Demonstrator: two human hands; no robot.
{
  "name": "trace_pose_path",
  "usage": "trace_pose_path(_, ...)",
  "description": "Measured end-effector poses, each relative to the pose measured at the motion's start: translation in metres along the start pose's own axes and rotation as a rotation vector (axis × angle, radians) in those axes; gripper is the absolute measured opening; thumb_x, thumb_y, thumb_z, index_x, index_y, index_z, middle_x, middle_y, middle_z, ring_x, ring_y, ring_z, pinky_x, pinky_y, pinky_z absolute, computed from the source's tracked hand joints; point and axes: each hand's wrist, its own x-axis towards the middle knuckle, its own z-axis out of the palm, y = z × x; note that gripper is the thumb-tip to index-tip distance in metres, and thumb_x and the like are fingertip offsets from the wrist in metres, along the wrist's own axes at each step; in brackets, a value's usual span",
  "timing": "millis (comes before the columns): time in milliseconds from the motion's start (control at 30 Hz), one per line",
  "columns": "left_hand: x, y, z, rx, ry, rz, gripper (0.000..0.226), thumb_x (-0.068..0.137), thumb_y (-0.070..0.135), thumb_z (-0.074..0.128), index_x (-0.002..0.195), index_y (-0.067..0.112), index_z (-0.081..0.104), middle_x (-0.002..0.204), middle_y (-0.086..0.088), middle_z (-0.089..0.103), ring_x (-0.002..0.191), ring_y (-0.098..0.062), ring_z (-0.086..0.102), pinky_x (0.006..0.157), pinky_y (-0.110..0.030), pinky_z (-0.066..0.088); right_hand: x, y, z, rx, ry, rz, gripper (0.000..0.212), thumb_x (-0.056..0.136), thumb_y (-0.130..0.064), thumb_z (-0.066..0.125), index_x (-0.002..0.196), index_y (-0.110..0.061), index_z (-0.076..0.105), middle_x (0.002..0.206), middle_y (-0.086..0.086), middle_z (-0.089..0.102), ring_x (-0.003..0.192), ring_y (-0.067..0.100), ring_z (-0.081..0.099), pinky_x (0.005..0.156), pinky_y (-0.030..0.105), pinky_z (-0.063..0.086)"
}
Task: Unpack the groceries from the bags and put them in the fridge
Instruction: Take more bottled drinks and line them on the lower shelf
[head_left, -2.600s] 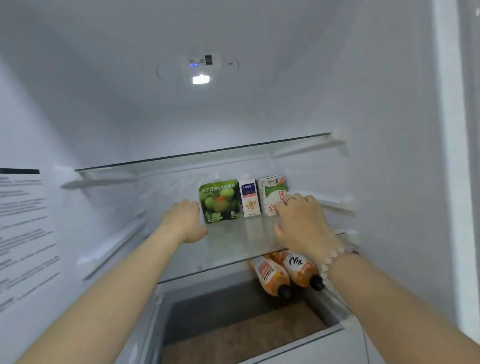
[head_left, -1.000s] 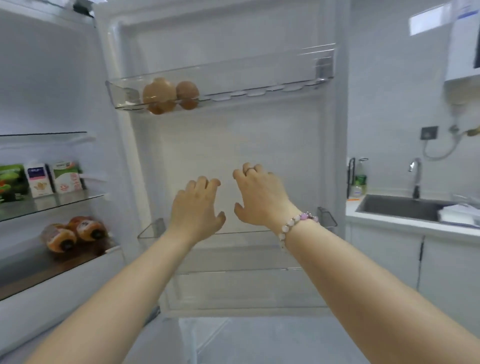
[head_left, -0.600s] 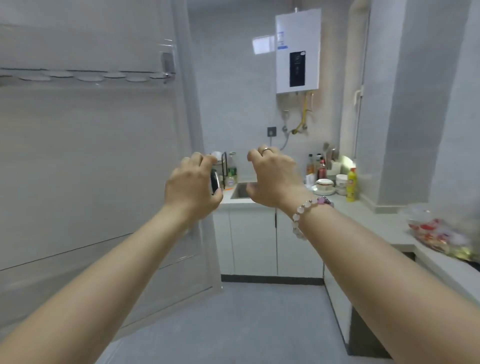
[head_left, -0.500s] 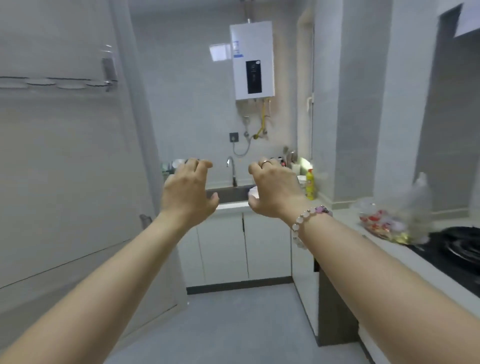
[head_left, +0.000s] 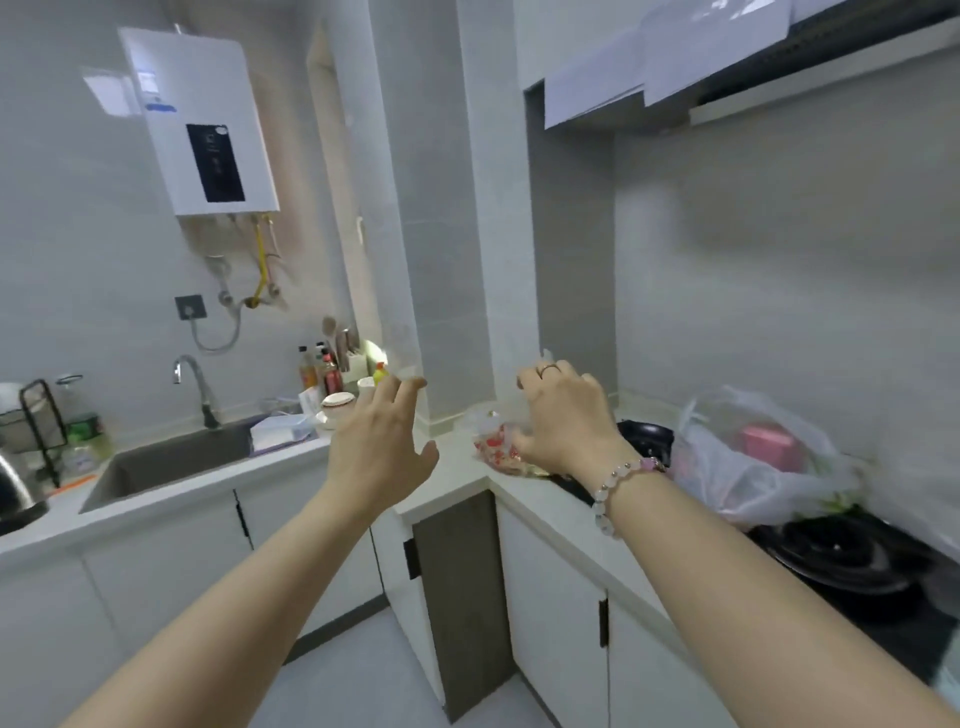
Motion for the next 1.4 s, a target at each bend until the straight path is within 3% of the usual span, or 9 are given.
trace_pose_path(233,0.094,0.108,0.084,-0.145,-0.017,0.192,0.06,0.082,0.037,0.062,0.135,0.021,0.038,0.121,0.001,0.049,0.105,-0.019,0.051,0.072,-0.024,0.038,-0.002,0.139,0.035,-0.109,-0.086,0.236,0.039,0.086,-0.036,0.053,0.118,-0.015,0.046,0.118,0.002,0.051,0.111,0.02,0.047,0.089,0.031,0.04)
trace_pose_path(367,0.122,0.172,0.135,-0.256,-0.078,0.261,0.057,0.084,0.037,0.059,0.134,0.023,0.036,0.126,0.003,0.044,0.111,-0.019,0.047,0.074,-0.024,0.037,-0.014,0.208,0.053,-0.158,-0.123,0.354,0.043,0.087,-0.04,0.052,0.122,-0.015,0.048,0.123,0.001,0.052,0.115,0.02,0.047,0.098,0.033,0.035)
trace_pose_path(467,0.135,0.214,0.165,-0.292,-0.106,0.364,0.058,0.084,0.037,0.058,0.136,0.023,0.035,0.128,0.003,0.043,0.112,-0.018,0.046,0.075,-0.024,0.038,-0.028,0.245,0.067,-0.192,-0.17,0.432,0.046,0.088,-0.044,0.051,0.124,-0.015,0.046,0.127,0.002,0.05,0.117,0.02,0.046,0.094,0.033,0.035)
trace_pose_path(633,0.17,0.274,0.207,-0.373,-0.105,0.497,0.058,0.084,0.034,0.059,0.136,0.021,0.037,0.129,0.005,0.044,0.113,-0.017,0.046,0.073,-0.02,0.031,-0.052,0.297,0.096,-0.23,-0.21,0.584,0.051,0.088,-0.046,0.051,0.128,-0.017,0.044,0.124,0.001,0.05,0.115,0.02,0.046,0.094,0.032,0.035)
trace_pose_path(900,0.232,0.352,0.309,-0.47,-0.231,0.7,0.057,0.083,0.03,0.058,0.135,0.021,0.035,0.129,0.004,0.041,0.111,-0.017,0.044,0.081,-0.023,0.037,-0.062,0.376,0.151,-0.254,-0.256,0.864,0.049,0.087,-0.042,0.051,0.13,-0.019,0.043,0.128,0.0,0.05,0.118,0.019,0.045,0.095,0.032,0.034)
trace_pose_path(1167,0.311,0.398,0.403,-0.51,-0.316,0.773,0.058,0.084,0.037,0.058,0.136,0.021,0.035,0.129,0.003,0.042,0.113,-0.02,0.044,0.086,-0.028,0.039,-0.01,0.432,0.203,-0.32,-0.293,0.958,0.048,0.088,-0.043,0.05,0.128,-0.016,0.043,0.126,0.003,0.049,0.116,0.02,0.046,0.093,0.032,0.035)
trace_pose_path(1400,0.302,0.424,0.476,-0.496,-0.525,0.785,0.051,0.087,0.03,0.057,0.132,0.019,0.038,0.129,0.002,0.043,0.116,-0.019,0.044,0.079,-0.029,0.041,-0.027,0.441,0.244,-0.293,-0.426,1.035,0.051,0.089,-0.046,0.049,0.129,-0.017,0.042,0.128,0.001,0.048,0.117,0.02,0.045,0.096,0.034,0.035)
